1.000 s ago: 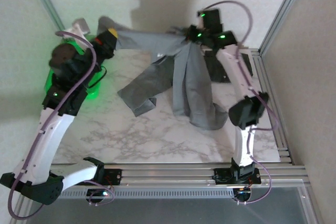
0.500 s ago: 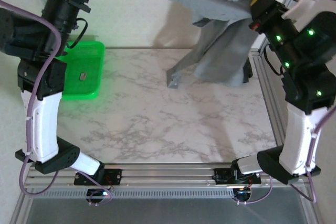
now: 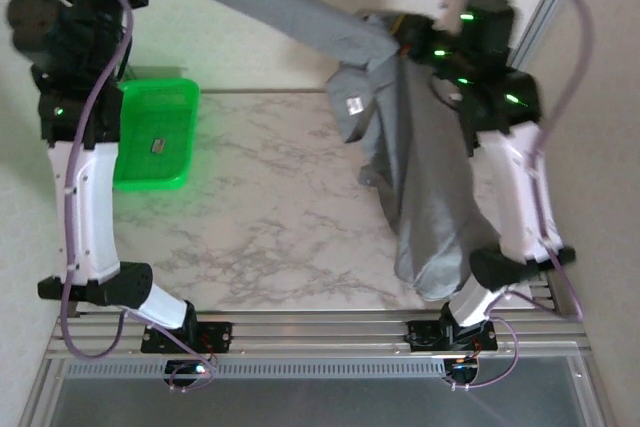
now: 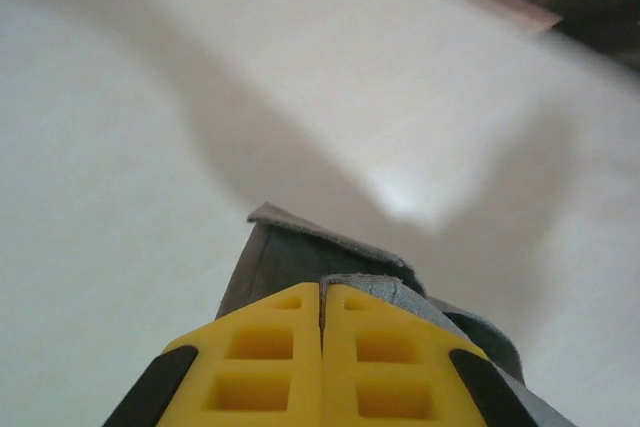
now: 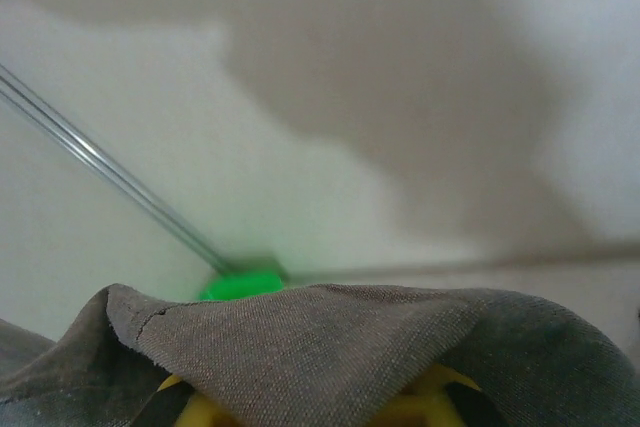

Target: Fold and stack the long sleeve shirts

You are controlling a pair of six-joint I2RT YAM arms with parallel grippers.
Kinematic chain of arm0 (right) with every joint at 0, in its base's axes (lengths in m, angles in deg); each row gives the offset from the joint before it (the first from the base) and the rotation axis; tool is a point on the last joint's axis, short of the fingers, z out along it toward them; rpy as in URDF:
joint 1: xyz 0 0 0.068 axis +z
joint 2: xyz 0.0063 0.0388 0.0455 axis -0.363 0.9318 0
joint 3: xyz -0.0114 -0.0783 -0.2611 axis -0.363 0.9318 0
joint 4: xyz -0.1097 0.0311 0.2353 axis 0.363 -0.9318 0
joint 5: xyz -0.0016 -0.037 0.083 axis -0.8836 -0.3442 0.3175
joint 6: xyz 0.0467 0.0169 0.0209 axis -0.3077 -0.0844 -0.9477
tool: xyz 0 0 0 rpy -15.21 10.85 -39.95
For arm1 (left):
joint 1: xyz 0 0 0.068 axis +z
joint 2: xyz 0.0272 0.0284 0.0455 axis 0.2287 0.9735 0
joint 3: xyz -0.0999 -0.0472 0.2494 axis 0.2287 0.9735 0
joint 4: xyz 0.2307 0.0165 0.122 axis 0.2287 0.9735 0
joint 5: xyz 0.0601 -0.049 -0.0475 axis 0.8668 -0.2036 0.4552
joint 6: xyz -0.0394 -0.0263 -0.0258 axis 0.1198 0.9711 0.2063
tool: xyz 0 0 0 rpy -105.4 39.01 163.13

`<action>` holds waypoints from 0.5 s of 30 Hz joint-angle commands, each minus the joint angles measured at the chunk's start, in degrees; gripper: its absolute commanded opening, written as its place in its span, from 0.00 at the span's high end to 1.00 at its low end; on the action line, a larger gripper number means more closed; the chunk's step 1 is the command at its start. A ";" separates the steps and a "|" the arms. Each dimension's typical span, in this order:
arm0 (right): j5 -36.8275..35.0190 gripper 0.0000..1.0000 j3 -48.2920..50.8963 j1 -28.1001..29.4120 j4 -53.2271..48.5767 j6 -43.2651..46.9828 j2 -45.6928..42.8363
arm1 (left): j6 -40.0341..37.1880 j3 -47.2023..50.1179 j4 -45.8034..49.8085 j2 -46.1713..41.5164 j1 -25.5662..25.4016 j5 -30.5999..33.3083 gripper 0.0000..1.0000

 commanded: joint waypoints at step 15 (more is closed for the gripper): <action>0.41 0.09 -1.42 -2.67 -24.06 5.95 17.67 | 12.90 8.87 20.57 4.37 -2.41 10.39 0.01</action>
